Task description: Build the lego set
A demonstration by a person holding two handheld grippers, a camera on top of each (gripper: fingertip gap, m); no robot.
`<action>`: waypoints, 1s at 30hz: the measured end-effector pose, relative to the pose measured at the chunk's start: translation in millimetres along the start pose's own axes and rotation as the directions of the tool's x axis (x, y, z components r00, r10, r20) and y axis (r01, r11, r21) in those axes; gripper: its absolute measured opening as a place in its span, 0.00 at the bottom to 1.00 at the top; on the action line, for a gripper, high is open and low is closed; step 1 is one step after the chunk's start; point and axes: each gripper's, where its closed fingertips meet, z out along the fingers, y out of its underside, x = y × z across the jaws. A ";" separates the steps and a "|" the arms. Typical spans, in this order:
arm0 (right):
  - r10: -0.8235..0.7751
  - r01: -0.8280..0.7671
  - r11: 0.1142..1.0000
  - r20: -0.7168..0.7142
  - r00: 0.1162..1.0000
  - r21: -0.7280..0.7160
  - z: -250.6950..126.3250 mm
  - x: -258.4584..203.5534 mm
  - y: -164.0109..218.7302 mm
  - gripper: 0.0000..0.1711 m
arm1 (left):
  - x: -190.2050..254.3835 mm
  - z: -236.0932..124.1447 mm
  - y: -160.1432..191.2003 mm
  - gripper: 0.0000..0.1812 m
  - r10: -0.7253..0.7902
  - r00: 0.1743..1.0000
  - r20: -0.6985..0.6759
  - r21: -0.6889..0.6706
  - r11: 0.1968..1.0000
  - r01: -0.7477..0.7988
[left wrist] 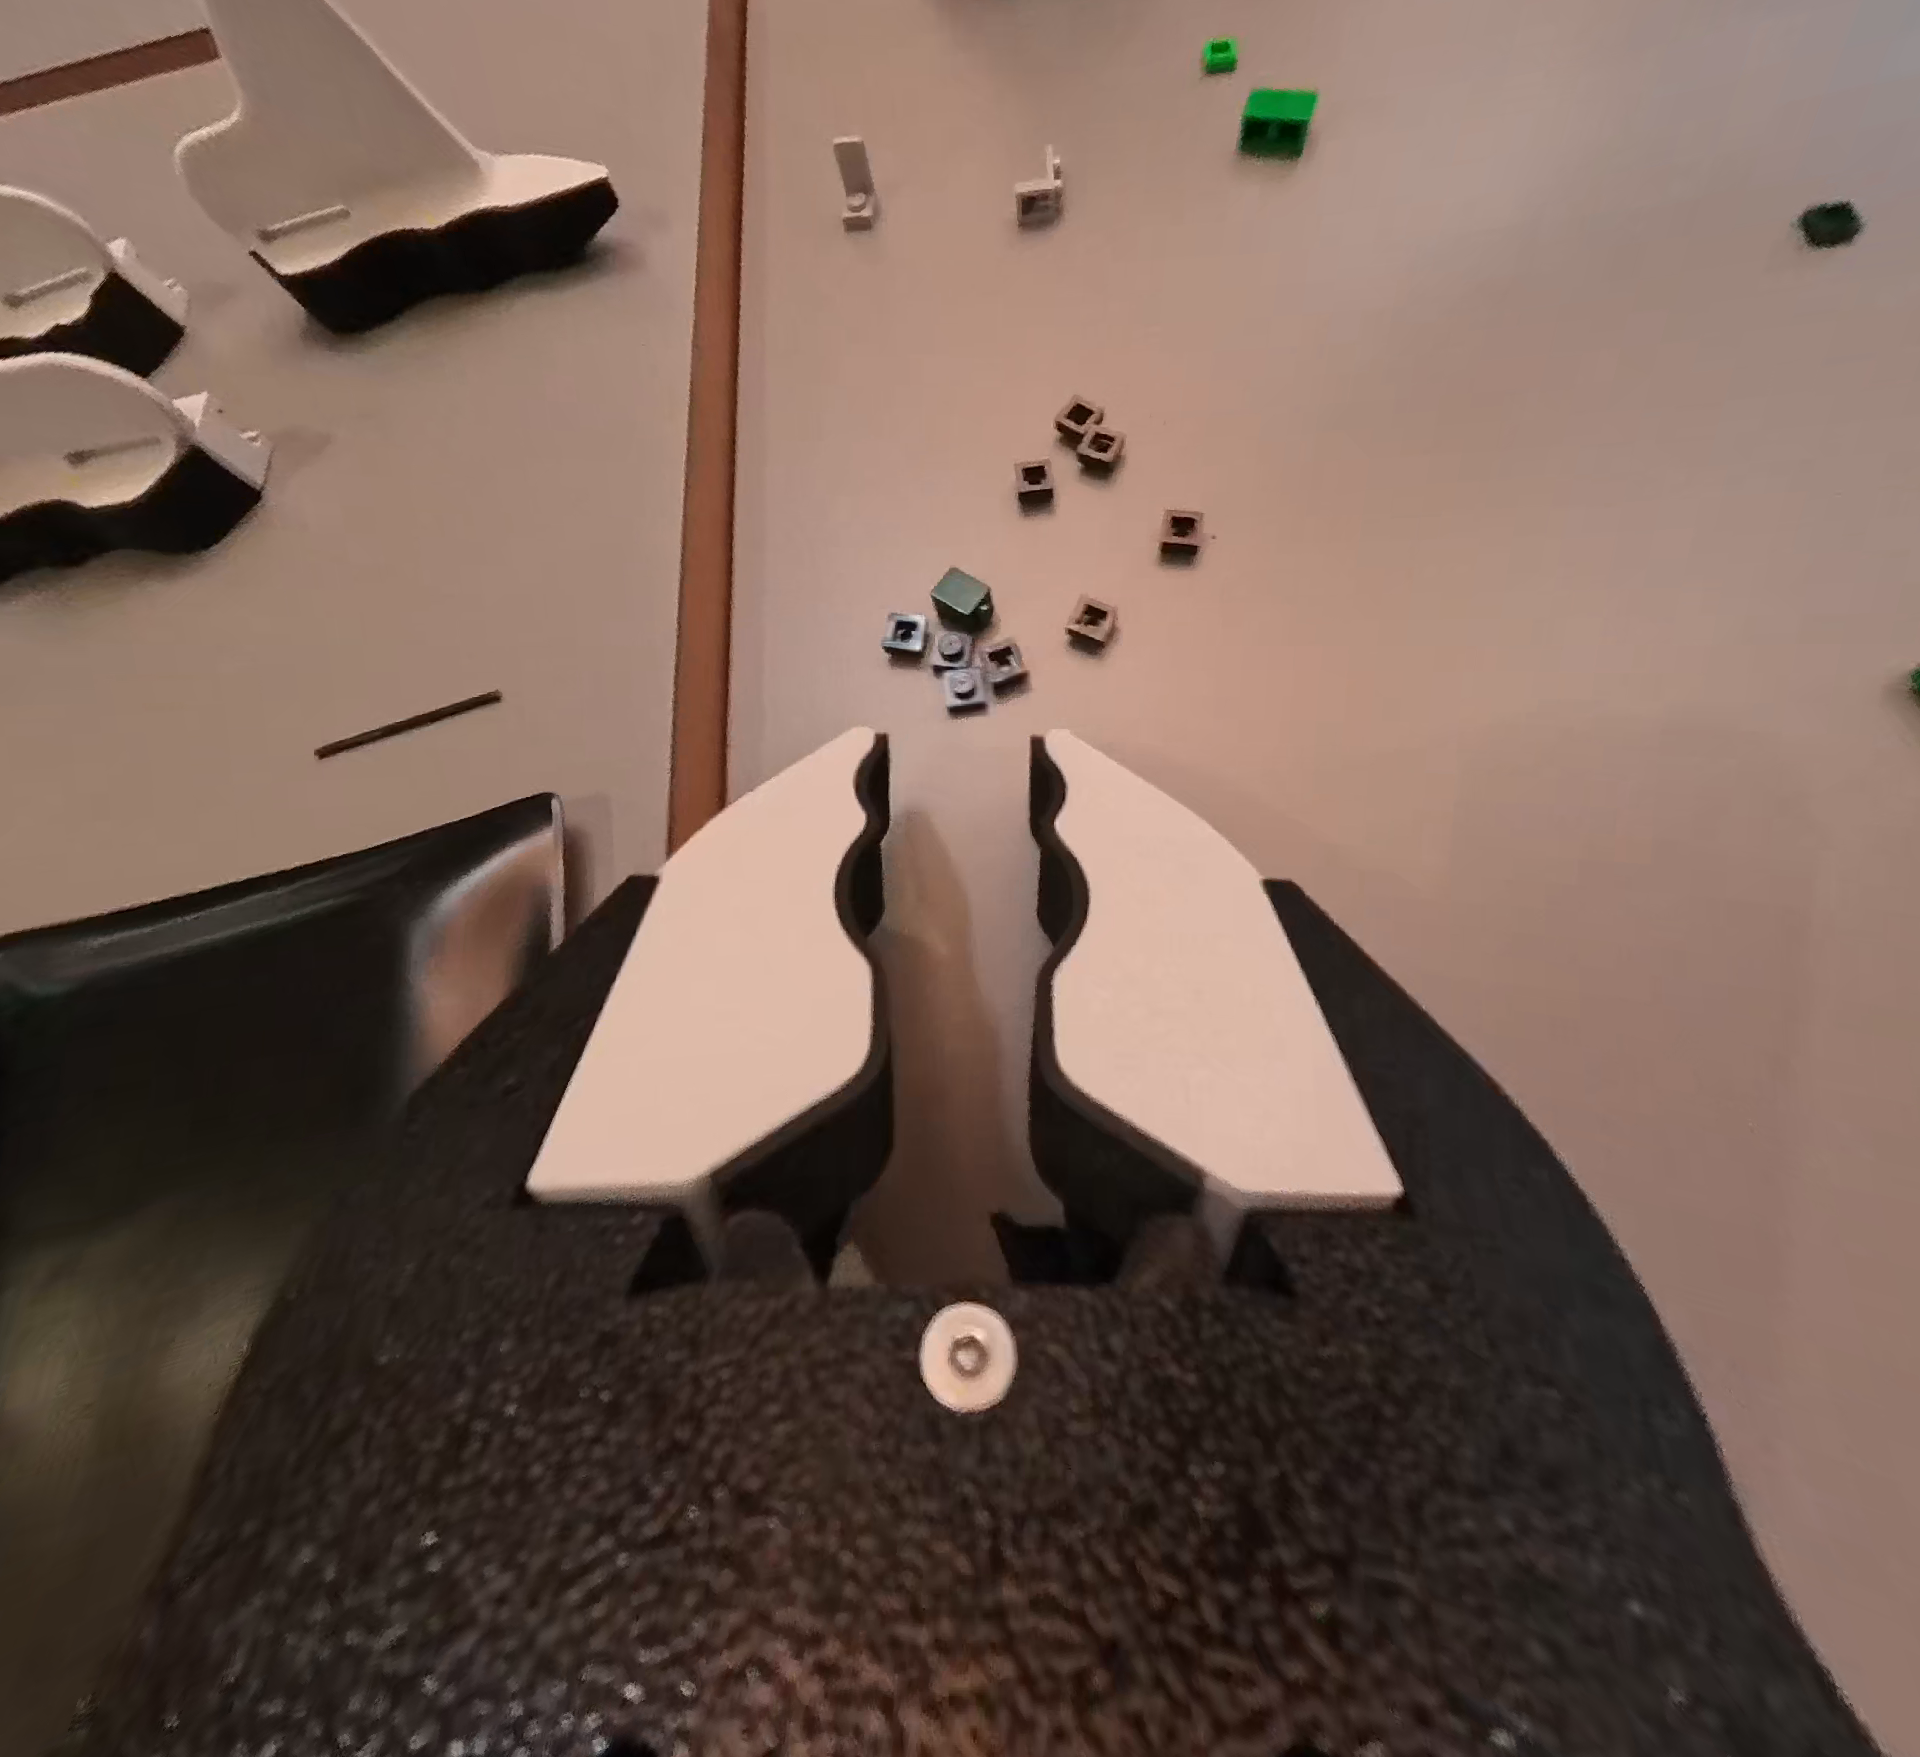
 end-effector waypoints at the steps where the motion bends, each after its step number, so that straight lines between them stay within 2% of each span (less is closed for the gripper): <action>1: -0.002 0.002 1.000 0.001 1.000 0.000 0.1 -0.3 0.1 0.11 | -2.4 0.7 -0.1 0.14 -0.023 1.000 0.007 0.006 1.000 0.023; 4: -0.016 0.016 1.000 0.007 1.000 -0.007 0.7 -2.3 0.6 0.11 | -2.4 1.6 0.3 0.13 -0.064 0.998 -0.027 0.008 0.998 0.065; 8: -0.048 0.048 0.999 0.015 0.999 -0.021 2.2 -6.1 2.0 0.11 | 4.7 3.7 3.4 0.13 -0.048 0.996 -0.071 -0.020 0.999 0.047; 16: -0.093 0.094 0.995 0.023 0.995 -0.038 4.2 -11.1 3.3 0.10 | 1.6 11.5 1.7 0.15 -0.010 1.000 -0.017 -0.038 0.999 0.010; 21: -0.098 0.099 0.994 0.022 0.995 -0.044 5.0 -11.4 3.6 0.10 | 4.9 19.3 -1.9 0.10 0.020 0.999 -0.030 -0.048 0.999 -0.021; 25: -0.102 0.103 0.994 0.022 0.995 -0.047 5.5 -11.7 3.9 0.10 | 4.1 22.6 -3.2 0.10 -0.013 0.999 -0.051 -0.054 0.998 0.010; 27: -0.105 0.106 0.993 0.023 0.994 -0.044 5.5 -11.9 3.5 0.09 | 4.1 23.0 -2.5 0.05 -0.023 0.998 -0.058 -0.061 0.998 0.019; 30: -0.105 0.106 0.994 0.019 0.994 -0.033 5.0 -11.0 2.3 0.09 | 11.9 18.4 -10.4 0.04 0.071 0.995 -0.070 0.009 0.997 -0.071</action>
